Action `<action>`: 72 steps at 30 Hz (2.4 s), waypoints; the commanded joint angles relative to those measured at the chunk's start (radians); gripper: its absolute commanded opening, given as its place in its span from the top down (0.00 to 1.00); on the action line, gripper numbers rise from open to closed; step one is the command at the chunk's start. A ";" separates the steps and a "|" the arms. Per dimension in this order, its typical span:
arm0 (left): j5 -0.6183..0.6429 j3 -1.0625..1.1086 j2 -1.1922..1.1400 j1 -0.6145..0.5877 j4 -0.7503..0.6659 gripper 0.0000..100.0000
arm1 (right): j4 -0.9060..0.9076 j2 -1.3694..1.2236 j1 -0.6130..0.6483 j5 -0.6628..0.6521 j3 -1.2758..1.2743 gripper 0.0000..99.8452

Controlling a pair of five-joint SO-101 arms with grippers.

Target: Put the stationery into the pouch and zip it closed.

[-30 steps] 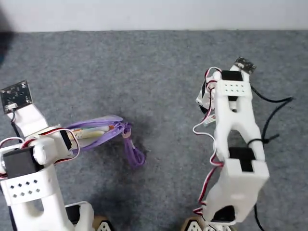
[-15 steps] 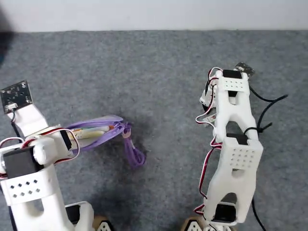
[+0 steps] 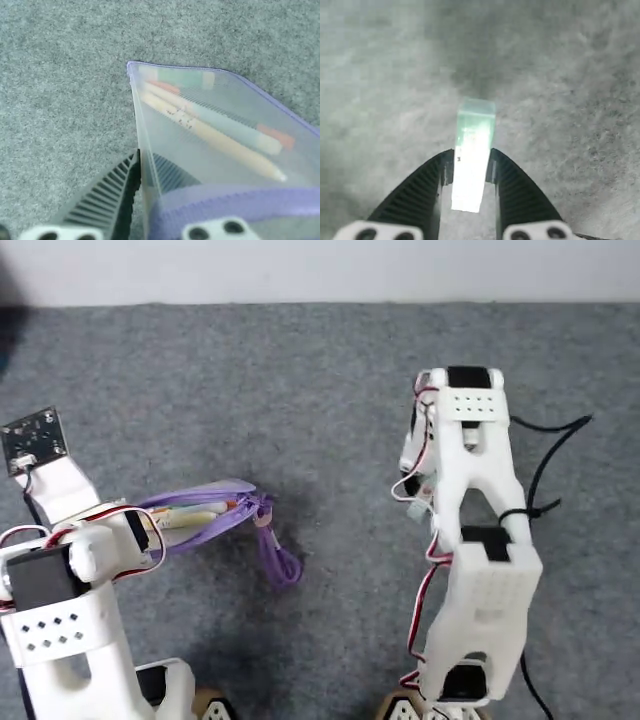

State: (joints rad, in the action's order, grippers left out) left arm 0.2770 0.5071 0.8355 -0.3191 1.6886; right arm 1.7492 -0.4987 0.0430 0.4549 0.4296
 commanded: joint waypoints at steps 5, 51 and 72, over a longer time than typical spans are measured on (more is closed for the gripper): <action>0.012 0.004 -0.017 -0.002 -0.008 0.99 | 0.045 0.472 0.170 -0.052 -0.239 0.99; 0.068 0.002 -0.014 -0.002 -0.014 0.99 | -1.279 1.216 0.998 -0.100 -1.086 0.92; 0.068 0.002 -0.014 -0.002 -0.014 0.99 | -0.920 1.546 0.886 -0.198 -1.096 0.86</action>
State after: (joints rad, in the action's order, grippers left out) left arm 0.3322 0.5071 0.8324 -0.3191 1.6886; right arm 0.7595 0.9805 0.9406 0.2739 -0.6767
